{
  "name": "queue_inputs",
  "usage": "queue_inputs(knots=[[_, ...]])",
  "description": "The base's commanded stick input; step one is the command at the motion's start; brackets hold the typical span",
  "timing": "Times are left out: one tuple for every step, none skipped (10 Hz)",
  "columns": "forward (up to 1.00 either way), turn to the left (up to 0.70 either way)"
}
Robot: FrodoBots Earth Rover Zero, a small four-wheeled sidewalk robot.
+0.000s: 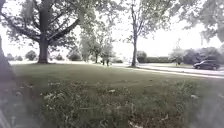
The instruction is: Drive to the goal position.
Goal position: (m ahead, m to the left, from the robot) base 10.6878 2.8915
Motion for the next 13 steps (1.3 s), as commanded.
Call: queue_inputs(knots=[[0.70, 0.00], [0.70, 0.00], [0.70, 0.00], [0.70, 0.00], [0.70, -0.35], [0.70, -0.35], [0.70, -0.35], [0.70, -0.35], [0.70, -0.35], [0.70, -0.35], [0.70, -0.35], [0.70, -0.35], [0.70, -0.35]])
